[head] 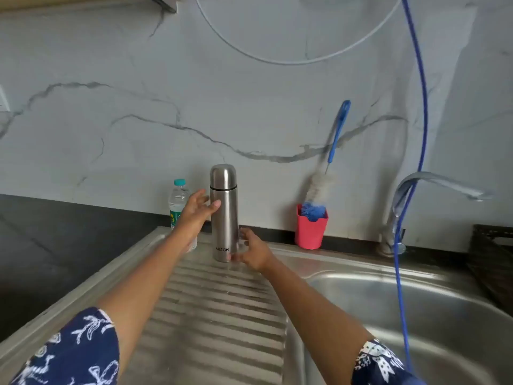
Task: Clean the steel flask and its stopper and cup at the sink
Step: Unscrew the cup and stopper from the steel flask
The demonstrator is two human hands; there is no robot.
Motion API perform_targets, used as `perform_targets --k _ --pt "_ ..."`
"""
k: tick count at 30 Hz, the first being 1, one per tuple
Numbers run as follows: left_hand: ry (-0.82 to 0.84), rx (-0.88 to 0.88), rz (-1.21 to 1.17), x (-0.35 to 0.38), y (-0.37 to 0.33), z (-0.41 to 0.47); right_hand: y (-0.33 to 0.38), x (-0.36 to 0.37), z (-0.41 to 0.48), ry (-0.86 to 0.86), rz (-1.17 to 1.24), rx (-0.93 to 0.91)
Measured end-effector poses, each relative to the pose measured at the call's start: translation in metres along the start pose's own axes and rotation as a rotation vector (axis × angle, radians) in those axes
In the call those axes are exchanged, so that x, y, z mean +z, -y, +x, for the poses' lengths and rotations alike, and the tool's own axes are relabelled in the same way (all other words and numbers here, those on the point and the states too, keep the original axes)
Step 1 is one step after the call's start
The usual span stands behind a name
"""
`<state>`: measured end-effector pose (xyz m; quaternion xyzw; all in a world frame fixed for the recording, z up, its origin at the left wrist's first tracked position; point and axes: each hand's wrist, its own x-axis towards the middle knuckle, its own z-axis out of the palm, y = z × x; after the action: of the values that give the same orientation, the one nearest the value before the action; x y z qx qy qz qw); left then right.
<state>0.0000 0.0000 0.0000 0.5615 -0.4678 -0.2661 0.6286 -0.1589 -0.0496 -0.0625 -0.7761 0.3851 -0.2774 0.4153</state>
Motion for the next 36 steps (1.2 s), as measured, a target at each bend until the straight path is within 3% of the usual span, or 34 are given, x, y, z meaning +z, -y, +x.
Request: perform_targets --k 4,15,28,36 --pt "0.162 0.003 0.012 0.001 -0.001 0.016 -0.007 0.011 0.018 -0.01 0.095 -0.01" --pt "0.107 0.004 0.028 0.011 -0.008 0.007 -0.01 0.023 0.016 -0.136 0.103 -0.049" --pt "0.27 0.126 -0.018 0.094 -0.103 -0.131 0.004 -0.083 -0.172 -0.19 0.109 -0.112" --pt "0.35 0.117 -0.178 0.18 -0.098 -0.221 -0.034 -0.144 -0.288 -0.234 0.043 -0.062"
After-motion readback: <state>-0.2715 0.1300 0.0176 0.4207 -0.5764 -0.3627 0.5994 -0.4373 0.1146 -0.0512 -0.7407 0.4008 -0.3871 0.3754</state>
